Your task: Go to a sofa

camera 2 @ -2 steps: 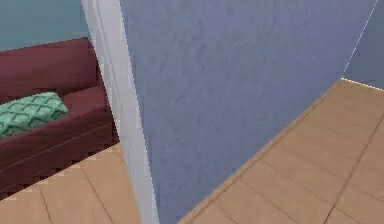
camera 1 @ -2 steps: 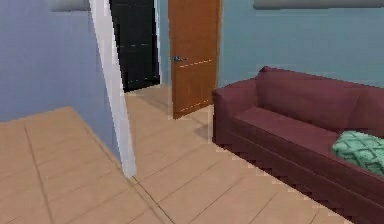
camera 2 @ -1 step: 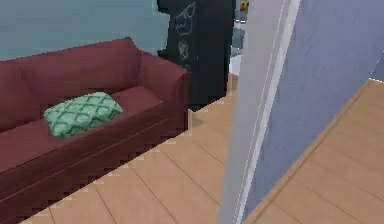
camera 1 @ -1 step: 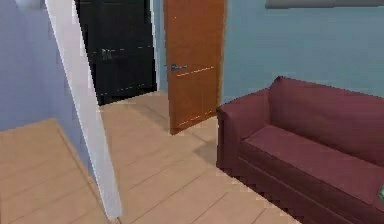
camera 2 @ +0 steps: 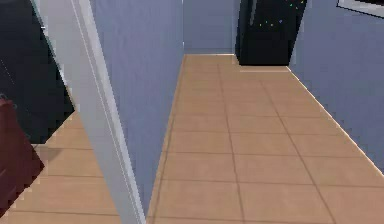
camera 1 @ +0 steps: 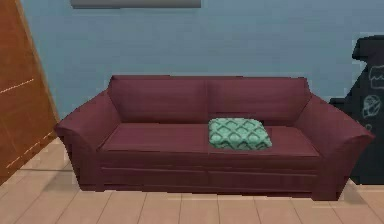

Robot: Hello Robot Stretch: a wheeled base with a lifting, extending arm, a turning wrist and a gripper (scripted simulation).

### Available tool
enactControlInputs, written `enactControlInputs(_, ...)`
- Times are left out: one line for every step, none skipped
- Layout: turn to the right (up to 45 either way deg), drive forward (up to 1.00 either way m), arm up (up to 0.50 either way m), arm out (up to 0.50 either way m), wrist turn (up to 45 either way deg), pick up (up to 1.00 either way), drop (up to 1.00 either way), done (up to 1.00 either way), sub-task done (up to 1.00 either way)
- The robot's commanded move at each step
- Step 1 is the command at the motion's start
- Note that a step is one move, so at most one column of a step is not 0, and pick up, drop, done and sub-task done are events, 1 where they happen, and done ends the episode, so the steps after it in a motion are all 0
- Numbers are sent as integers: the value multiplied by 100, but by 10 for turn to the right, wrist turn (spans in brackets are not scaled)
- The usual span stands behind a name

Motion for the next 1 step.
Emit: enactControlInputs(120,0,0,0,0,0,0,0,0)
